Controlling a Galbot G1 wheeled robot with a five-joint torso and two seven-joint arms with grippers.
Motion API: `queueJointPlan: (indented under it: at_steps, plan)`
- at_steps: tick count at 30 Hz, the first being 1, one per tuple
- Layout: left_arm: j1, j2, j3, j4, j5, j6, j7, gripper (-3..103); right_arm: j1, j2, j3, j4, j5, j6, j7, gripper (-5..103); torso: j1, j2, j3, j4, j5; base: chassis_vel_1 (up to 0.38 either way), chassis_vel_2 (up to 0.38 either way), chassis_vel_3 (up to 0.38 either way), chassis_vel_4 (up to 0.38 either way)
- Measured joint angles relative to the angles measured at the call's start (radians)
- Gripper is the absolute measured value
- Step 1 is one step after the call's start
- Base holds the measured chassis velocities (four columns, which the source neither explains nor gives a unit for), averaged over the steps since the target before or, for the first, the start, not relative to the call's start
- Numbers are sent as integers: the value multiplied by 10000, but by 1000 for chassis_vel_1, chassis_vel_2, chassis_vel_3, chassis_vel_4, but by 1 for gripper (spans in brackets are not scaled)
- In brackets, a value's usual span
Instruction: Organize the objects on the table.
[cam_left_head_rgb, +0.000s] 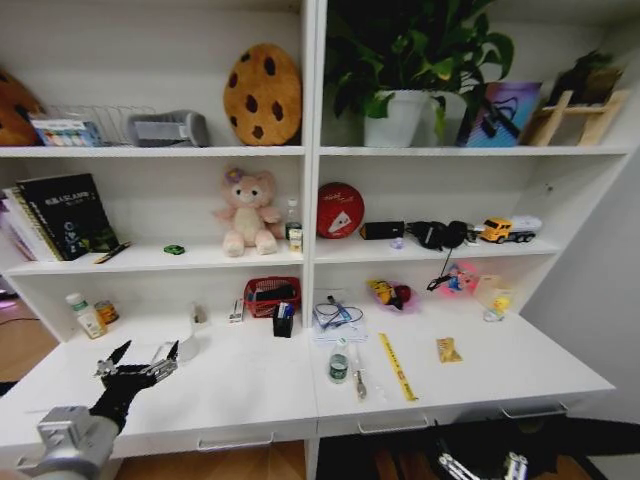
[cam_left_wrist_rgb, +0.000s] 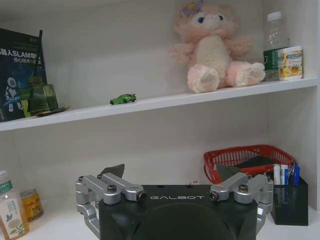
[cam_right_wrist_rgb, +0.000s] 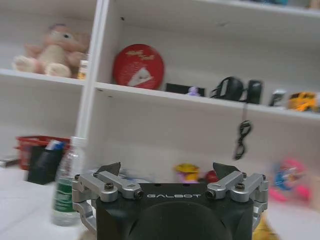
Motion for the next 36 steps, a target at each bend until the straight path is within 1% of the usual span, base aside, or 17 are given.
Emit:
queueJointPlan:
  at_steps: [2, 3, 4, 5, 6, 8, 9, 11, 12, 14, 15, 17, 22, 29, 34, 35, 36]
  plan:
    - [0, 1, -1, 1, -1, 0, -1, 100, 917, -673, -638, 378, 502, -1349, -805, 100, 0, 0, 1, -2, -13, 0, 0, 0, 0]
    - [0, 1, -1, 1, -1, 0, -1, 100, 917, -673, -638, 378, 502, -1349, -805, 100, 0, 0, 1, -2, -13, 0, 0, 0, 0]
    - [0, 1, -2, 1, 0, 0, -1, 100, 1274, -885, -801, 410, 506, -1703, -821, 100, -1, 0, 1, -3, -13, 37, 47, -56, -75]
    - [0, 1, -3, 1, 0, 0, -4, 100, 2104, -1251, -1150, 443, 556, -2449, -527, 100, 1, 0, 1, 2, -7, 66, 107, -56, -61]
    - [0, 1, -3, 1, 0, 0, -4, 100, 2104, -1251, -1150, 443, 556, -2449, -527, 100, 1, 0, 1, 2, -7, 66, 107, -56, -61]
    - [0, 1, -4, 3, 0, 0, -7, 100, 3199, -1622, -1516, 475, 818, -3446, 82, 100, 1, -1, 1, 5, -10, 55, 79, -40, -50]
    - [0, 1, -4, 3, 0, 0, -7, 100, 3199, -1622, -1516, 475, 818, -3446, 82, 100, 1, -1, 1, 5, -10, 55, 79, -22, -38]
    - [0, 1, -4, 1, 0, 0, -6, 100, 4041, -2052, -1501, 338, 1150, -4175, 206, 100, 2, -2, 2, 2, -6, 6, 27, 0, -13]
    - [0, 1, -4, 1, 0, 0, -6, 100, 4041, -2052, -1501, 338, 1150, -4175, 206, 100, 2, -2, 2, 2, -6, 0, 0, 0, 0]
    - [0, 2, -3, 1, 0, 0, -5, 100, 4777, -2708, -1459, -45, 1789, -4479, -86, 100, 2, -1, 2, -3, -6, 0, 0, 0, 0]
    - [0, 2, -3, 1, 0, 0, -5, 100, 4777, -2708, -1459, -45, 1789, -4479, -86, 100, 2, -1, 2, -3, -6, 0, 0, 0, 0]
    - [0, 1, -2, 1, 0, 0, -4, 100, 5359, -3070, -1618, -277, 2131, -4621, -688, 100, 1, -1, 1, -1, -5, 0, 0, 0, 0]
    - [0, 1, -3, 2, 0, 0, -4, 100, 6027, -3279, -2262, -494, 2249, -4663, -1398, 100, 1, -1, 1, 0, -7, 0, 0, 0, 0]
    - [0, 1, -3, 2, 0, 0, -4, 100, 6991, -3325, -3373, -1155, 2396, -4711, -1564, 100, 0, 0, 1, -1, -8, 0, 0, 0, 0]
    - [0, 1, -2, 1, 0, 0, -3, 100, 8724, -3312, -5027, -2370, 2713, -4833, -1384, 100, 0, 0, 1, -1, -7, 0, 0, 0, 0]
    - [0, 1, -2, 1, 0, 0, -3, 100, 8724, -3312, -5027, -2370, 2713, -4833, -1384, 100, 0, 0, 1, -1, -7, 0, 0, 0, 0]
    - [0, 1, -2, 2, 0, 0, -3, 100, 9198, -3271, -5414, -2576, 2799, -4926, -1243, 102, 0, 0, 1, 2, -6, 0, 0, 0, 0]
